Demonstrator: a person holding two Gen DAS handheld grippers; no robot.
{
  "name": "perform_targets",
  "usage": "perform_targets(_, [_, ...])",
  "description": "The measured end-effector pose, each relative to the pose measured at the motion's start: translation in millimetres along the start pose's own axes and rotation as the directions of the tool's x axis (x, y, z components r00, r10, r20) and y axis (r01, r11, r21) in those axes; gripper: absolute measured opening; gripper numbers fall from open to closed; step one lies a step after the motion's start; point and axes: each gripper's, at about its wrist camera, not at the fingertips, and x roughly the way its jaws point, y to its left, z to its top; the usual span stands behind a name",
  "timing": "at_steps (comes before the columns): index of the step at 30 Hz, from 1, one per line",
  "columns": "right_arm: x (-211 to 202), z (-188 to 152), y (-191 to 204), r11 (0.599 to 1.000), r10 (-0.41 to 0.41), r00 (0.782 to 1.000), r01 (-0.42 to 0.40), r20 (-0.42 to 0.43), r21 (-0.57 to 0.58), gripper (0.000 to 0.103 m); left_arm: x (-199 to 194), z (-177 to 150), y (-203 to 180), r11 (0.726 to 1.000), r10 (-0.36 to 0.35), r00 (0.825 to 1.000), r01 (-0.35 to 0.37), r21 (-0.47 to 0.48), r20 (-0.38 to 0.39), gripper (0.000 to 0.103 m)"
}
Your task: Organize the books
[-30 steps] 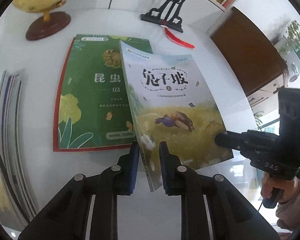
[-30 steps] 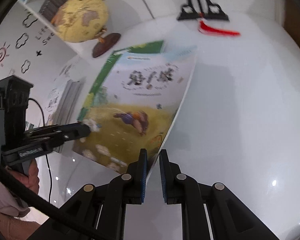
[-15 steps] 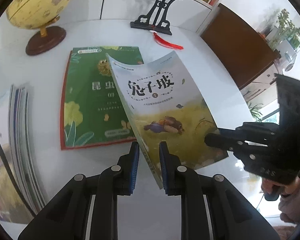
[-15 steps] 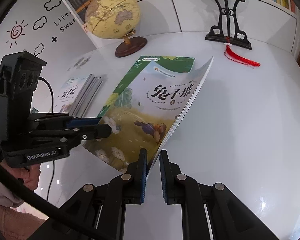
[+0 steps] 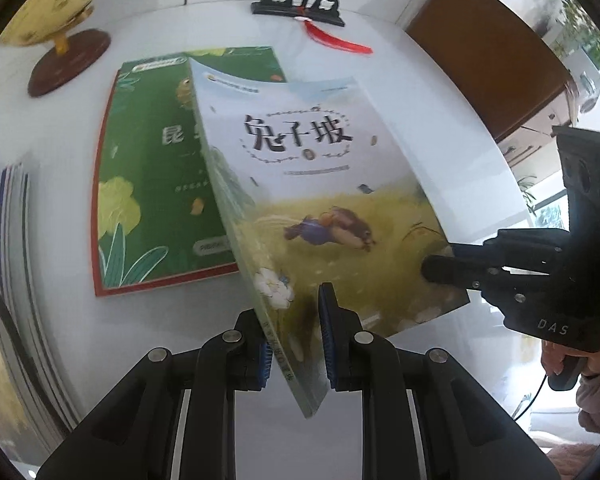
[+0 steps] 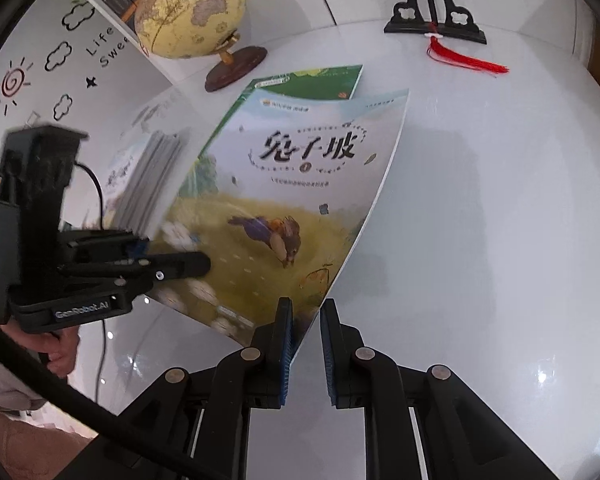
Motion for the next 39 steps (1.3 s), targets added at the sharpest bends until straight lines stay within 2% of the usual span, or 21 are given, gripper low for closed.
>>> perform_targets(3, [-6,1,0,1.000,0.012,0.999,-0.013,0.036,0.012,0.014,-12,0,0,0.999,0.031,0.999,-0.031,0.017,0.036,0.017])
perform_targets(7, [-18,3,13,1.000,0.012,0.998,-0.011,0.069,-0.027,0.014,-33,2,5,0.999,0.052,0.995,-0.053,0.011,0.079,0.017])
perform_targets(21, [-42,36,88,0.987,0.044,0.984,-0.016,0.172,-0.158,0.014,-104,1,48,0.993,0.116,0.970,-0.109,-0.041,0.216,0.017])
perform_targets(28, [-42,48,131,0.976,0.075,0.979,-0.032,0.191,-0.216,0.014,-138,-17,80,0.985,0.164,0.951,-0.144,-0.094,0.260,0.017])
perform_targets(39, [-6,69,226,0.942,0.145,0.972,-0.079,0.183,-0.327,0.014,-178,-61,158,0.960,0.232,0.931,-0.173,-0.218,0.283,0.017])
